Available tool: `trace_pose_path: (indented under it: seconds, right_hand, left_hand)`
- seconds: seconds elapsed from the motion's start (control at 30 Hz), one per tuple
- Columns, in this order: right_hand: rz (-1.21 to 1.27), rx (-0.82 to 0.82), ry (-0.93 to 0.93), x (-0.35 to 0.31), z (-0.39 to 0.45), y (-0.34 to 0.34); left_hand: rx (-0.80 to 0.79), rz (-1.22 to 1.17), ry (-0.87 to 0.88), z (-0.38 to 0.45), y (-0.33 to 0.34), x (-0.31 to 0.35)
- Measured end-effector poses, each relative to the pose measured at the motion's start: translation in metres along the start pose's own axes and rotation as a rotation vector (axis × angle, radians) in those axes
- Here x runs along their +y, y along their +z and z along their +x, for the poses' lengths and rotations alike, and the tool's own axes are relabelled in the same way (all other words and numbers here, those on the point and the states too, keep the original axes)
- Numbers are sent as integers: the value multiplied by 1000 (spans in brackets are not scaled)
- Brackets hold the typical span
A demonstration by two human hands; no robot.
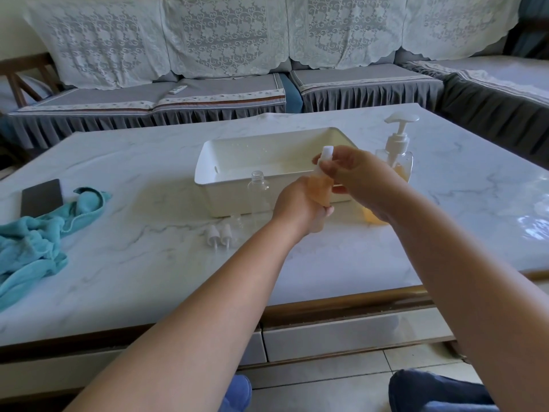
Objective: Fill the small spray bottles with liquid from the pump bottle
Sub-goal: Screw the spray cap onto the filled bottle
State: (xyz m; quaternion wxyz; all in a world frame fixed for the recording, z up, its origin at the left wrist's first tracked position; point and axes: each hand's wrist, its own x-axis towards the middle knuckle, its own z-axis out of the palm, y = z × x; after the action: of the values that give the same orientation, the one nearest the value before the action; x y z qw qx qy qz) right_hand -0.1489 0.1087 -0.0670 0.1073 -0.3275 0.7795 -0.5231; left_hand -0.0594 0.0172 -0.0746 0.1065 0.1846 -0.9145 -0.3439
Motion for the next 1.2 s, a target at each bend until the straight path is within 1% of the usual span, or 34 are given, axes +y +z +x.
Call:
trace_pose_path:
  seconds: [0.07,0.1,0.2,0.27,0.37,0.4,0.5,0.57,0.63,0.7,0.77,0.83,0.87,0.93,1.0,1.1,1.17,1.2]
  right_hand:
    - [-71,50,2,0,-1,-1]
    - [-71,44,3,-1,-2,-1]
    - [82,-60,50,-3,-1,-2]
    - [117,-54,27,-4,-3,-1]
    - [-25,56,-5,2,-2,1]
    - [-66,61,3,0,-2,0]
    - [19,-45,42,0,0,-2]
    - [37,-75,30,-1,-2,-2]
    - [-35,-19,4,1,-3,0]
    - [-87,28,23,1,-2,1]
    - [-13,-15,67,-2,-2,-1]
    - [77,-59,68,-2,0,-2]
    - [78,-53,44,-1,-1,-3]
    - [14,18,6,2,-1,-2]
    - [-51,60,24,3,0,-2]
    - [24,-32,53,1,0,-3]
    - [23,-28,28,1,0,-3]
    - [-9,5,3,1,0,-2]
  left_hand:
    - [6,-30,2,0,1,1]
    - [6,-25,14,0,1,2]
    - [18,-32,-6,1,2,1]
    - [30,-85,-40,2,1,-2]
    - [14,-43,-27,2,2,-1]
    - [4,-15,-21,1,3,0]
    - [6,-2,-28,1,3,1]
    - [22,-17,-39,2,2,-1]
    - [17,-8,-40,2,3,-2]
    - [36,-53,-51,2,3,-2]
    - [25,-46,-39,1,3,0]
    - [0,38,-9,0,1,2]
    - [-4,55,2,0,1,2]
    - [-10,73,10,0,1,2]
    - [-23,112,8,0,2,3]
    - [-32,101,3,-1,-1,7]
    - [-34,74,-9,-1,-1,6]
    - [-32,56,-28,0,-1,4]
